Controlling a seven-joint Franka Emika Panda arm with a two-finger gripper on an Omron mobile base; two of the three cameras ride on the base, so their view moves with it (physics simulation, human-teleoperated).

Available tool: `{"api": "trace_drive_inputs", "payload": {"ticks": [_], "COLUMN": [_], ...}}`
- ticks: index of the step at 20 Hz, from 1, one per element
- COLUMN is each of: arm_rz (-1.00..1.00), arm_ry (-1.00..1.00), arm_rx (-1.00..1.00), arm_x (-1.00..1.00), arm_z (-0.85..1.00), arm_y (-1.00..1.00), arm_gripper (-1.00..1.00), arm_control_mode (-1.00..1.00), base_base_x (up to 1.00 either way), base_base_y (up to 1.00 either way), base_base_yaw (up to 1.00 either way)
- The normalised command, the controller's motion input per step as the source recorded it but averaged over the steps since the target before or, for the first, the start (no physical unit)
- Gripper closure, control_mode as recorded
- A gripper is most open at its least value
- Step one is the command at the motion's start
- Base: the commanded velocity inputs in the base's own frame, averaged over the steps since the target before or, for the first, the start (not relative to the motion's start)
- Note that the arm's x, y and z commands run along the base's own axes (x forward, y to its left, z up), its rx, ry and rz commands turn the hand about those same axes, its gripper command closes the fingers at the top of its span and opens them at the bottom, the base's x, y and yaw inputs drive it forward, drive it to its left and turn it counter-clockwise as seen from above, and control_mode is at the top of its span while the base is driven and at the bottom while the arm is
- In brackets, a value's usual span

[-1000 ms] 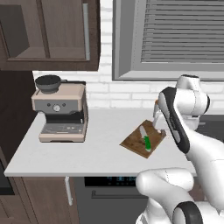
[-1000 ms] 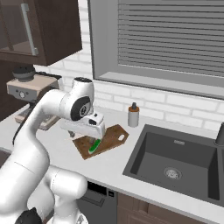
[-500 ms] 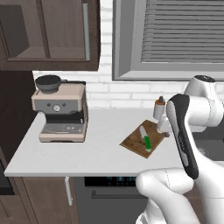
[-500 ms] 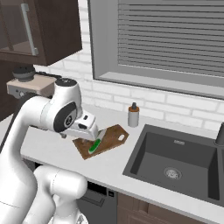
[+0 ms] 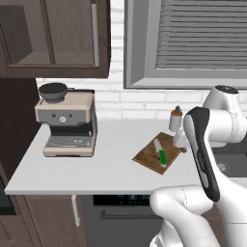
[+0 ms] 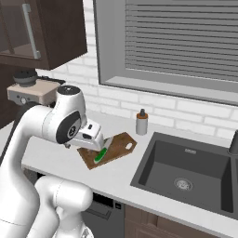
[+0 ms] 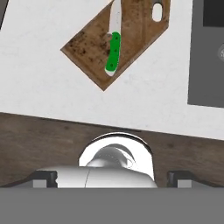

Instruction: Pick up the knife from the drawer and place it on the cutting board. Then place the meat from the plate to the cutting board.

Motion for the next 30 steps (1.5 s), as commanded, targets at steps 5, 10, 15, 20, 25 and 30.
{"api": "trace_drive_inputs", "payload": {"ticks": [5,10,15,20,25,30], "arm_rz": [0.00,0.00,0.00,0.00,0.00,0.00], "arm_ry": [0.00,0.00,0.00,0.00,0.00,0.00], "arm_rx": [0.00,0.00,0.00,0.00,0.00,0.00], "arm_x": [0.00,0.00,0.00,0.00,0.00,0.00], "arm_z": [0.00,0.00,0.00,0.00,0.00,0.00], "arm_y": [0.00,0.00,0.00,0.00,0.00,0.00], "arm_gripper": [-1.00,-1.00,-1.00,-1.00,-1.00,-1.00], "arm_control_mode": [1.00,1.00,1.00,1.00,1.00,1.00], "base_base_x": [-0.83,-0.79,-0.02,0.05,0.03,0.24], "base_base_y": [-0.41,-0.76,-1.00,-0.91,-0.91,-0.62], "base_base_yaw": [-0.10,-0.23,-0.31,-0.33,-0.26,-0.12]}}
